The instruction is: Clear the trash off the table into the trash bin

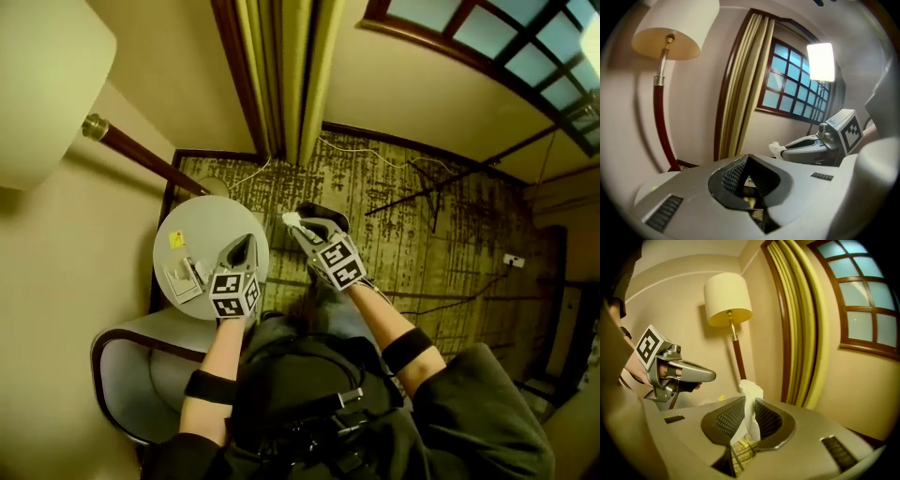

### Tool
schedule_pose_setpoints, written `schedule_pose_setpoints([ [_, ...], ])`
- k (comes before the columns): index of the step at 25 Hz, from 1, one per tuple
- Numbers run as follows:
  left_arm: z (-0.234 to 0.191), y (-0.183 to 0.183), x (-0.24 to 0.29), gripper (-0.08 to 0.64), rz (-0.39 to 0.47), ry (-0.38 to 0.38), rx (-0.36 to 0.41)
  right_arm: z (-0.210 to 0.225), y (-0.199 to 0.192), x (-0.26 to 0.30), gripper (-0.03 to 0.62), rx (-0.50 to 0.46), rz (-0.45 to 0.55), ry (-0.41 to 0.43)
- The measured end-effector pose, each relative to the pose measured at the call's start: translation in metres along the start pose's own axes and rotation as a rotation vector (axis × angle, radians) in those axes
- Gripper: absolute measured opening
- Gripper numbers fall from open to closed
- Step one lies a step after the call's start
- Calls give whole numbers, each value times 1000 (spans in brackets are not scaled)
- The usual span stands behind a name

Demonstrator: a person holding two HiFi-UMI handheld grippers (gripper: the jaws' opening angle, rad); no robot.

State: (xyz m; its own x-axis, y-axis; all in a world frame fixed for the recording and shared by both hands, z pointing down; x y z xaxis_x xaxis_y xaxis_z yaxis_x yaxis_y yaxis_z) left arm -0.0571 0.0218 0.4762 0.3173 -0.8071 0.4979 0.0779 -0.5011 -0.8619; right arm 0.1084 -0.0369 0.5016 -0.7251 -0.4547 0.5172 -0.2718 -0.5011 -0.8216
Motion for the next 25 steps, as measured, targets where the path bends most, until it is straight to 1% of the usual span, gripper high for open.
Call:
schedule_pose_setpoints([
  [5, 57, 17, 38, 0, -20, -139, 70, 48, -35, -48, 83, 101, 16, -136],
  [7, 73, 15, 52, 0, -39, -174, 94, 58, -46, -56, 83, 130, 12, -161],
  [10, 87, 1, 72, 0, -71, -206, 108, 70, -67, -53, 83, 157, -11, -174],
  [15, 97, -36, 109, 0, -150, -252, 119, 95, -113, -25, 83, 220, -62, -192],
  [19, 95, -80, 148, 0, -206, -280, 95, 117, -157, 12, 83, 245, -116, -203],
  [22, 95, -119, 185, 0, -242, -286, 88, 139, -196, 40, 83, 275, -146, -217],
  [25, 98, -155, 220, 0, -285, -289, 62, 159, -234, 64, 84, 318, -187, -219],
])
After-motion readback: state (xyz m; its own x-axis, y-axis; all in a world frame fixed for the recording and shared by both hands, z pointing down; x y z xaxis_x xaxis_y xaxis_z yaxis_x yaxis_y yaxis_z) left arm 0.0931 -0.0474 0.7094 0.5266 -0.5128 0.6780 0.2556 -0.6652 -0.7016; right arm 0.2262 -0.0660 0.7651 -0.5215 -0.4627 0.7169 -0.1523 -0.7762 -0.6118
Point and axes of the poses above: the fingertips, and each gripper's own axes: x forward along the fingers, z to its right, y out of its top, the point moved 6 cm from there along -x, backward along the fingers, and after that the axes turned 8 degrees about x, right-handed, at the moved point
